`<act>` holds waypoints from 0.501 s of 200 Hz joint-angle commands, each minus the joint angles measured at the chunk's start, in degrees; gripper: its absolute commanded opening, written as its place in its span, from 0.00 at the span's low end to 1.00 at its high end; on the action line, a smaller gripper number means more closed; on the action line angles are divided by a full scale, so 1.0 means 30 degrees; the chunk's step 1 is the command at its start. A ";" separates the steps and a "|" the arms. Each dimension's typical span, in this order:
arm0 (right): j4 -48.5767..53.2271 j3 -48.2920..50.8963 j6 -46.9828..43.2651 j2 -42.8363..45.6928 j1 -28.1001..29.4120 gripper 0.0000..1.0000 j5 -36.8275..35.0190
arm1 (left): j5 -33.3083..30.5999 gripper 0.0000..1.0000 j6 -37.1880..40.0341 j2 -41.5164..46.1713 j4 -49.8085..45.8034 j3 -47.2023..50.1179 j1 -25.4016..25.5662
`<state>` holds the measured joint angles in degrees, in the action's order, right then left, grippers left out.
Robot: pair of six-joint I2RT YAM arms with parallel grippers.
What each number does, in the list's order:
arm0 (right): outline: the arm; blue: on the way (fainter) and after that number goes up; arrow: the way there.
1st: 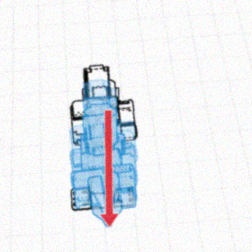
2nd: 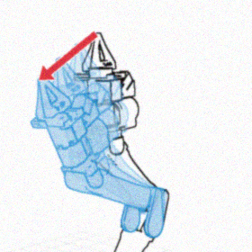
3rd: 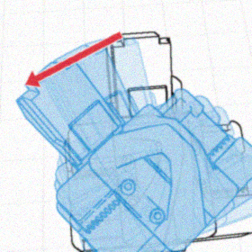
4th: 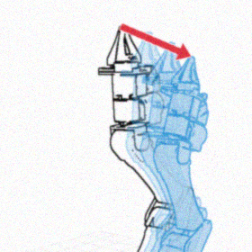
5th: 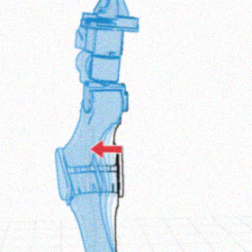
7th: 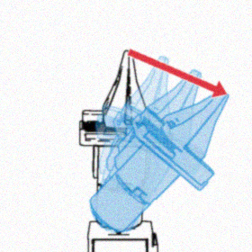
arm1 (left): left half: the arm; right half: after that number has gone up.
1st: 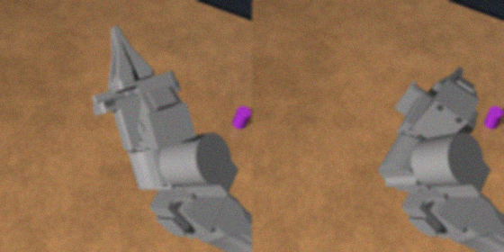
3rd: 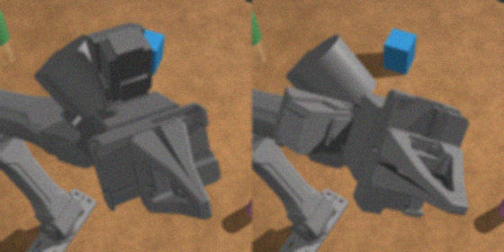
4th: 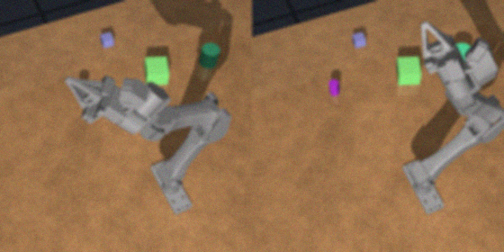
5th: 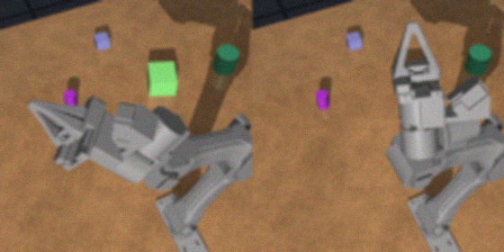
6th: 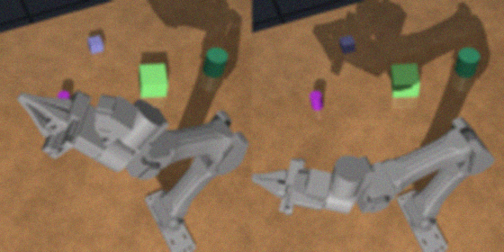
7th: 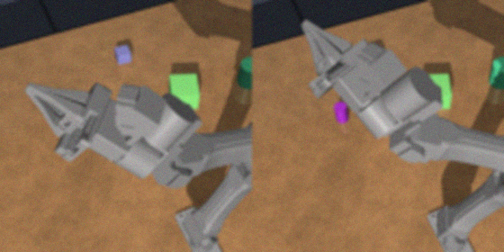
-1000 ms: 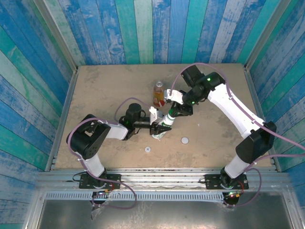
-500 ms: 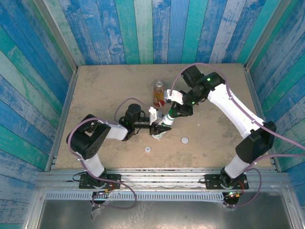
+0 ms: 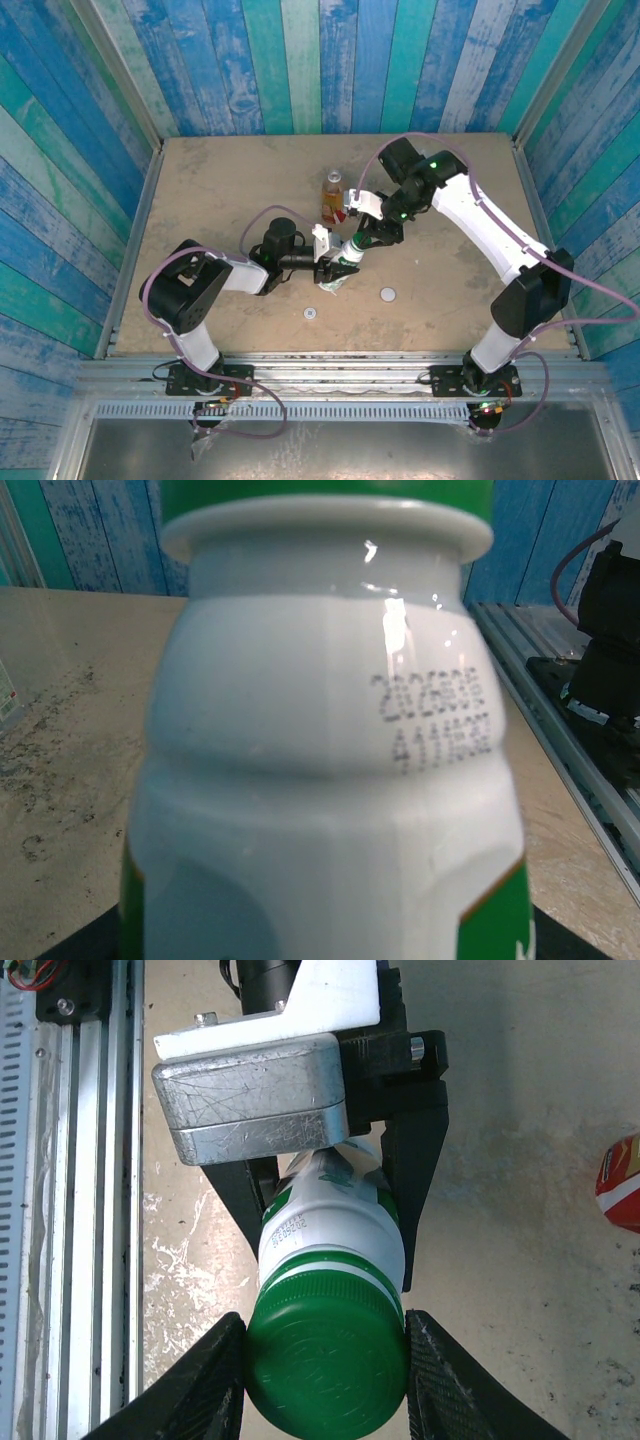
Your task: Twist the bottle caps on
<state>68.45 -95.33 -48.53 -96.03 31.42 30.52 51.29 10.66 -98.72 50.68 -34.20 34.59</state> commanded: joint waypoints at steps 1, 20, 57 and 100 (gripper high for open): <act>0.0828 -0.0295 0.0445 -0.0531 -0.0007 0.41 -0.0475 | 0.0095 0.50 0.0180 0.1008 0.0688 0.0049 -0.0021; 0.0916 -0.0536 0.0689 -0.0775 -0.0018 0.40 0.0267 | 0.0103 0.50 0.0177 0.0980 0.0893 0.0061 -0.0018; 0.0971 -0.0488 0.1661 -0.1154 0.0002 0.40 0.1093 | 0.0131 0.50 -0.0622 0.0739 0.2381 -0.0012 -0.0020; 0.0777 0.0083 0.3007 -0.1423 0.0008 0.42 0.1841 | -0.0249 0.50 -0.1101 0.0628 0.3472 -0.0312 -0.0019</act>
<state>69.01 -96.36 -42.35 -98.37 30.83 33.34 51.03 8.93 -98.72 51.35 -33.41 34.48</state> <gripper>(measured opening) 0.419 0.553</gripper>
